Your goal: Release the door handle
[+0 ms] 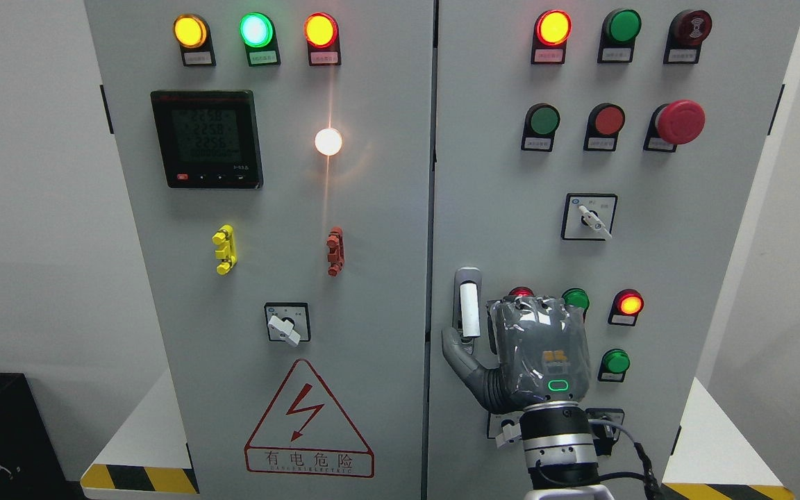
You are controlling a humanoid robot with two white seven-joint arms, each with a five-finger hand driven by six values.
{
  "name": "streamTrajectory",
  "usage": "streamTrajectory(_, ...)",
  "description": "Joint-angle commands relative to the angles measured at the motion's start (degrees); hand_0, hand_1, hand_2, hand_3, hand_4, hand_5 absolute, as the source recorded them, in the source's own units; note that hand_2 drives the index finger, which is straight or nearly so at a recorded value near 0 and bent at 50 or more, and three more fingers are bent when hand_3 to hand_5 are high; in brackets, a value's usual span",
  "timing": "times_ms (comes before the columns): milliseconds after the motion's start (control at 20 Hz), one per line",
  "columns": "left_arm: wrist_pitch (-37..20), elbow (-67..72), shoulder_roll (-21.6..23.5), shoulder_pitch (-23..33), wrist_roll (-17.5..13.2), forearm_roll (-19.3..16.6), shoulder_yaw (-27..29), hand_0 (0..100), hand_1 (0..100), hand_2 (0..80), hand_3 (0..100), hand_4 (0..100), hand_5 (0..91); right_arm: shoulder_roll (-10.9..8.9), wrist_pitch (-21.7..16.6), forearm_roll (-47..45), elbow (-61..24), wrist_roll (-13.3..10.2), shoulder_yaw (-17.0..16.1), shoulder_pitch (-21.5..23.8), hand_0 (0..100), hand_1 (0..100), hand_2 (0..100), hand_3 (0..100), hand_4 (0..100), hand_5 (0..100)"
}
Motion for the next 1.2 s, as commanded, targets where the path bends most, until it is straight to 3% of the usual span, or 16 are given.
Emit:
streamTrajectory(0, -0.04, -0.01, 0.00, 0.97, 0.02, -0.05, 0.00, 12, 56, 0.0, 0, 0, 0.0, 0.00, 0.04, 0.00, 0.75, -0.08, -0.43, -0.20, 30, 34, 95, 100, 100, 100)
streamTrajectory(1152, -0.04, -0.01, 0.00, 0.97, 0.02, -0.05, 0.00, 12, 56, 0.0, 0, 0, 0.0, 0.00, 0.92, 0.00, 0.40, -0.34, -0.35, 0.07, 47, 33, 95, 100, 100, 100)
